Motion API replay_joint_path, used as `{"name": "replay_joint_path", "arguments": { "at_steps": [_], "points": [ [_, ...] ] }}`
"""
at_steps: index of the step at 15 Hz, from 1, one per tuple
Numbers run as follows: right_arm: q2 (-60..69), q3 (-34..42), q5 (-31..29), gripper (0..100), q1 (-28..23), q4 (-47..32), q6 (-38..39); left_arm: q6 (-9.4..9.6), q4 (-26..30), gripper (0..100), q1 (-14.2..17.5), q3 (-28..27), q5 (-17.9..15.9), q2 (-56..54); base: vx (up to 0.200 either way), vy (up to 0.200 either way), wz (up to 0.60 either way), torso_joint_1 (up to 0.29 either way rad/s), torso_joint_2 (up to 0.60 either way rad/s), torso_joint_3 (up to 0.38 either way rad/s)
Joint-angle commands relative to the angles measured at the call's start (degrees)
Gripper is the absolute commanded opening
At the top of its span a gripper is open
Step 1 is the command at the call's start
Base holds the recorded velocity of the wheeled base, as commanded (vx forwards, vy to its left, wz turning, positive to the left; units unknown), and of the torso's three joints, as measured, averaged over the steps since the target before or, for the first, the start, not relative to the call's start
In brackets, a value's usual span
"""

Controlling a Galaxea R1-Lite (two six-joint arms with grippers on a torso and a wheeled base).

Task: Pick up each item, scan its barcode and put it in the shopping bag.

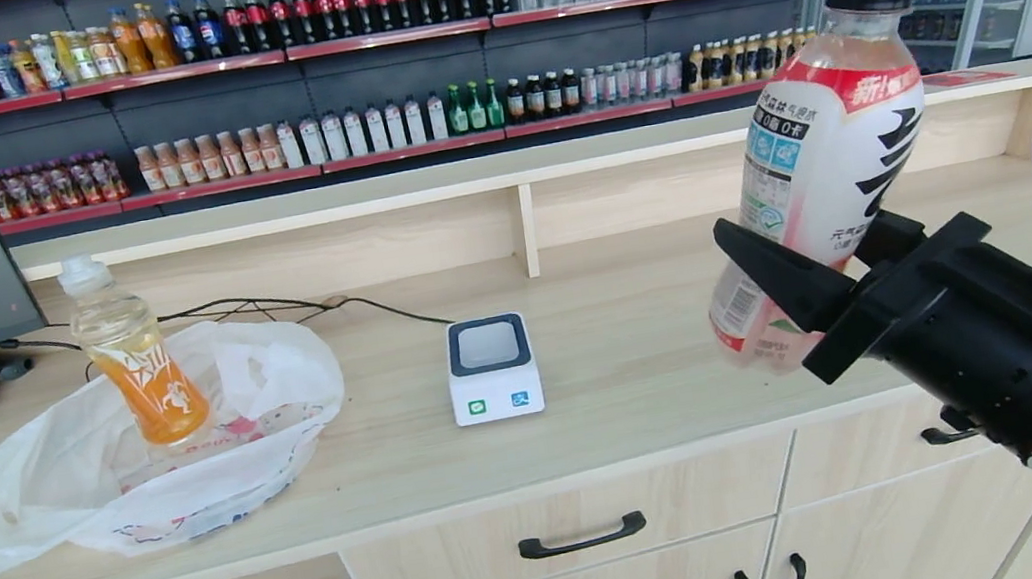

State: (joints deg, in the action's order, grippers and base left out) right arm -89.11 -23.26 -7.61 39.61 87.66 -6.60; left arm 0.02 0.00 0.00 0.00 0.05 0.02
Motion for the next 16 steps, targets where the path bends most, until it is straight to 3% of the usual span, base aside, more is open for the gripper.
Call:
{"name": "replay_joint_path", "arguments": {
  "at_steps": [1, 6, 16],
  "points": [
    [-0.1, 0.5, 0.0, 0, -0.5, 0.1, 0.0, -0.02, 0.0, 100, 0.0, 0.0, 0.0, 0.0, 0.0, 0.0, 0.0, 0.0, 0.0, 0.0],
    [-0.8, 1.6, 0.5, 0, -2.4, 0.0, 0.4, -0.11, 0.0, 100, 0.0, 0.0, 0.0, 0.0, 0.0, 0.0, 0.0, 0.0, 0.0, 0.0],
    [-1.5, 3.2, 0.6, 0, -4.3, 2.3, 0.8, -0.2, 0.0, 100, 0.0, 0.0, 0.0, 0.0, 0.0, 0.2, 0.0, 0.001, 0.0, 0.001]
  ]
}}
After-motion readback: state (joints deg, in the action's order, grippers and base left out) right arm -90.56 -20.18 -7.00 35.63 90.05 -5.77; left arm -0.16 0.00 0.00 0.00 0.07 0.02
